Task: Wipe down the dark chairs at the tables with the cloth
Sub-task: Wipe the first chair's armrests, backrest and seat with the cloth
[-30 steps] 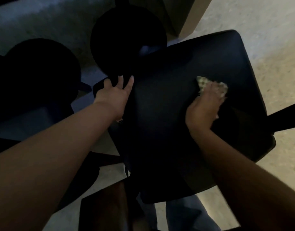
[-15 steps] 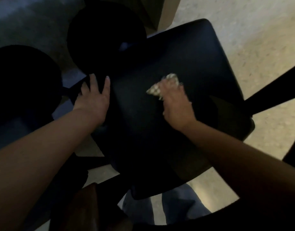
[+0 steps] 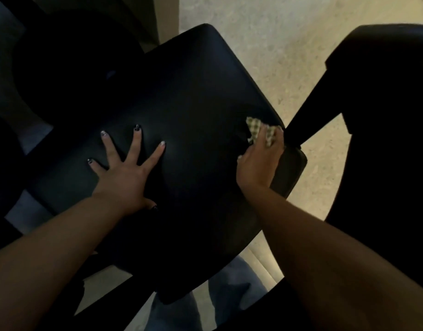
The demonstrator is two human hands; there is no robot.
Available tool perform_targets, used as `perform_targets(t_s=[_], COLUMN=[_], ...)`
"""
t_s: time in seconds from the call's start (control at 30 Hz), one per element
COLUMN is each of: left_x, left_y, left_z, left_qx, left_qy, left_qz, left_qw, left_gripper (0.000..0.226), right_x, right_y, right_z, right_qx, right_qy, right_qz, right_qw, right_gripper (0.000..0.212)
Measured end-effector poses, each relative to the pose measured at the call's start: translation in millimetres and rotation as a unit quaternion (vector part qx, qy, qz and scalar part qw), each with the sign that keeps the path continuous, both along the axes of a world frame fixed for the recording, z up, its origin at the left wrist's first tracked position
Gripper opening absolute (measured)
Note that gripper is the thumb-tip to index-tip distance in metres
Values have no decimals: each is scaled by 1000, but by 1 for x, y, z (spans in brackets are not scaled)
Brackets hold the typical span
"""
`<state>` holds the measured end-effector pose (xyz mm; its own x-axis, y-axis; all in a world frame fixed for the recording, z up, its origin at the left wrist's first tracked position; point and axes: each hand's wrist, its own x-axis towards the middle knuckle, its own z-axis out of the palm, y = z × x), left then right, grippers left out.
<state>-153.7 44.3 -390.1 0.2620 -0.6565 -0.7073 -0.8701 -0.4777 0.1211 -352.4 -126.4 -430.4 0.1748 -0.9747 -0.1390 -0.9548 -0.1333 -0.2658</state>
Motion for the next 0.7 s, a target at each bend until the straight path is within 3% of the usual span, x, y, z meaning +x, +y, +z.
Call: perform_targets(t_s=[0.1,0.2,0.37,0.43,0.5,0.57,0.63,0.7], left_x=[-1,-2,-3,-3,-3,-3,-3,-3], left_y=[0,0,-3,-3,-2,-2,-2,-1], left_z=[1,0,4,4,4,3,2,1], left_qx=[1,1,11,10,3,0,-3,-7], left_qy=[1,-1,4,6,8,8,7,1], left_qz=[6,4,0,0,2,-2,0,-3], left_qw=[1000,1000,1000,1000,1000,1000,1000,1000], left_gripper=[140,139,137,137,137,137,137,138], right_x=[-34,-54,-42,-21,11,44,66,70], right_y=[5,-5,-6,6,24,40,46,43], right_z=[-5,-4,-5,-5,-6,-9,-13,-15], right_qx=[33,42,-21,-44,-55,-58,-58,-56], right_qy=[4,-22,-77,-66,-58,-48,-62,-73], right_qz=[-56,-128,-224,-235,-193,-41,98,130], right_qw=[998,991,971,969,978,996,992,987], right_gripper=[78,83,54,54,58,57,59,61])
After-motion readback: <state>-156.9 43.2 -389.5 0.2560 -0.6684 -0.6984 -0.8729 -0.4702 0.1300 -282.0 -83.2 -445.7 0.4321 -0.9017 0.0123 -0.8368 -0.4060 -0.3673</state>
